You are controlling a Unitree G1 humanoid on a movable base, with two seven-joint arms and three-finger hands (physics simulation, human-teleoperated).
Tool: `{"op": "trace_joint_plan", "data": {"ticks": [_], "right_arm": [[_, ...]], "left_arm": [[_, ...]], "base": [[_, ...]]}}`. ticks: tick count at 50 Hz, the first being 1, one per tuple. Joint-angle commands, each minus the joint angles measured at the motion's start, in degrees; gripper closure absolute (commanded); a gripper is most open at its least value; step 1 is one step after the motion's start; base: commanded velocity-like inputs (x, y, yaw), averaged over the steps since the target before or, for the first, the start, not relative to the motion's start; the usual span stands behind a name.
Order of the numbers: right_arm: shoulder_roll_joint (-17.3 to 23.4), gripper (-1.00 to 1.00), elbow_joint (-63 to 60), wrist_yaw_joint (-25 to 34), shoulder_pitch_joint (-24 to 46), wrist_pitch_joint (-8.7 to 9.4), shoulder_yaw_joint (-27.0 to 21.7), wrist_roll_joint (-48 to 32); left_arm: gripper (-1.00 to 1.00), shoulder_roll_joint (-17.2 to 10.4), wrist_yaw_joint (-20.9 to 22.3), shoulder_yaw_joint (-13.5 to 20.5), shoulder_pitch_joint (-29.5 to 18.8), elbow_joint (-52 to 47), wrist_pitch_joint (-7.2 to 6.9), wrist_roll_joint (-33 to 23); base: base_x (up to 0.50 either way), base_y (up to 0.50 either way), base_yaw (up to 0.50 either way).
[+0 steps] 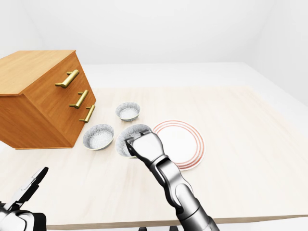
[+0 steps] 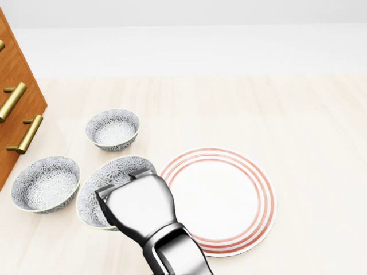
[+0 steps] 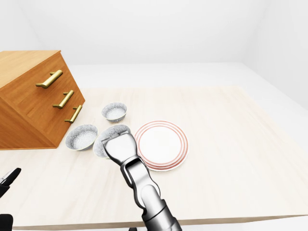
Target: Put the bowl at the front on the plate.
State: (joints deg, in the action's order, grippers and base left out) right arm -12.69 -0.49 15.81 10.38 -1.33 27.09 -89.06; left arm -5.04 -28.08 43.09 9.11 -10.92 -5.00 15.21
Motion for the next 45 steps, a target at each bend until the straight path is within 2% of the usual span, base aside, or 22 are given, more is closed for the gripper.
{"op": "trace_joint_plan", "data": {"ticks": [1, 8, 11, 16, 40, 45], "right_arm": [[0.8, 1.00, -3.6, -5.6, -0.7, 2.14, -1.2, 0.8], [1.5, 1.00, -4.9, -9.0, -1.7, 4.48, -1.5, 1.4], [1.8, 1.00, -4.6, -11.0, -2.1, 4.67, -1.7, 2.8], [2.4, 1.00, -5.5, -11.3, -3.3, 6.25, -1.4, 2.3], [3.2, 1.00, -7.2, -11.3, -4.5, 6.33, -0.4, 2.6], [3.6, 1.00, -7.3, -11.1, -4.2, 6.33, -1.7, 2.7]], "left_arm": [[-1.00, -0.2, -0.3, -0.2, -0.2, 0.5, 0.00, 0.0], [-1.00, 0.0, 0.0, 0.2, 0.1, -0.6, 0.00, 0.3], [-1.00, 0.0, 0.1, 0.5, 0.4, -1.8, 0.00, 0.5], [-1.00, 0.3, 0.4, 0.5, 0.0, -0.8, 0.00, 0.1], [-1.00, 0.3, 0.4, 0.7, 0.2, -1.6, 0.00, 0.2], [-1.00, 0.3, 0.3, 0.2, -0.1, 0.0, 0.00, -0.1]], "base": [[0.00, 0.00, 0.00], [0.00, 0.00, 0.00], [0.00, 0.00, 0.00], [0.00, 0.00, 0.00], [0.00, 0.00, 0.00], [0.00, 0.00, 0.00]]}}
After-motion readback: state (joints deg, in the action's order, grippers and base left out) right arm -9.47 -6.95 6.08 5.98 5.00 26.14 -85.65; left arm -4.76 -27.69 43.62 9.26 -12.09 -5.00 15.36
